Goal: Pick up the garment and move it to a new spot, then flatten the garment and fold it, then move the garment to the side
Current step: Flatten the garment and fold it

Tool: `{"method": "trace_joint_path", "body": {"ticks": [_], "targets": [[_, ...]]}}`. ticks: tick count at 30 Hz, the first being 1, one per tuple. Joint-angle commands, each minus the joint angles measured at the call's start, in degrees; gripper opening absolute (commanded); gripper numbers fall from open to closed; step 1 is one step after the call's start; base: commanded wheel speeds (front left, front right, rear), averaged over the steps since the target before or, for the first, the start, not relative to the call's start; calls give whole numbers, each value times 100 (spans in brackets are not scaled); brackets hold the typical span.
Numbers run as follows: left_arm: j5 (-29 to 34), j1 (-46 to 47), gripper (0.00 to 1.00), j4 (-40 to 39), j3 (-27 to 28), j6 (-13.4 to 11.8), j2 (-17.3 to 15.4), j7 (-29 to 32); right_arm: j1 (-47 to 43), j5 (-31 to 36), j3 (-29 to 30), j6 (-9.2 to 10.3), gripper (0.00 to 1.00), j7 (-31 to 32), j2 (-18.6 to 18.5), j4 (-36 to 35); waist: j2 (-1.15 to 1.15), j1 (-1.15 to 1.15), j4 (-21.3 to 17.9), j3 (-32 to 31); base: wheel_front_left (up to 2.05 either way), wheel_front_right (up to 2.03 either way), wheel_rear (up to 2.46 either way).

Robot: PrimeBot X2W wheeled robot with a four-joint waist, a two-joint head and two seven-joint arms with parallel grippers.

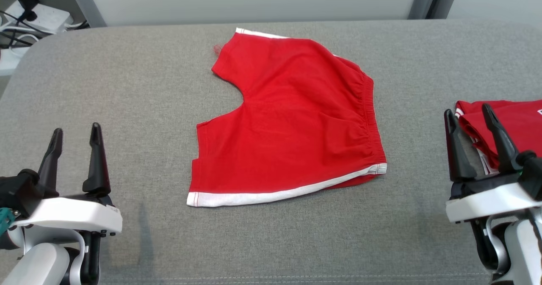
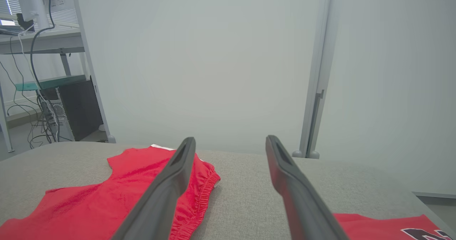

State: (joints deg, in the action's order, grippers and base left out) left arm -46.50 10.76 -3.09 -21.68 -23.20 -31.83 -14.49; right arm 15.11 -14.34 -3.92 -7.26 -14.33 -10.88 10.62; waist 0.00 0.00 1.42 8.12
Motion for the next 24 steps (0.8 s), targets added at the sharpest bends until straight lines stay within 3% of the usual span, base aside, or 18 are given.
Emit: {"method": "trace_joint_path", "body": {"ticks": [1,7,14,20,24], "targets": [[199,201,100,71,352,48,-124,-50,-101,194,-15,-23,100,-66,22,-278,0,0,11,-100,0,0,0],[932,50,100,699,622,723,378,-50,-540,1207,163,-23,100,-66,246,-347,0,0,56,-366,0,0,0],[1555,-305,100,997,905,1401,807,-51,-966,1242,208,-23,100,-66,449,-123,0,0,75,-621,0,0,0],[1903,-673,100,1102,1067,1735,1178,-51,-1285,1026,163,-23,100,-66,532,-56,0,0,51,-813,0,0,0],[2002,-830,100,1153,1153,1828,1342,-51,-1383,883,90,-23,100,-66,549,-121,0,0,24,-893,0,0,0]]}}
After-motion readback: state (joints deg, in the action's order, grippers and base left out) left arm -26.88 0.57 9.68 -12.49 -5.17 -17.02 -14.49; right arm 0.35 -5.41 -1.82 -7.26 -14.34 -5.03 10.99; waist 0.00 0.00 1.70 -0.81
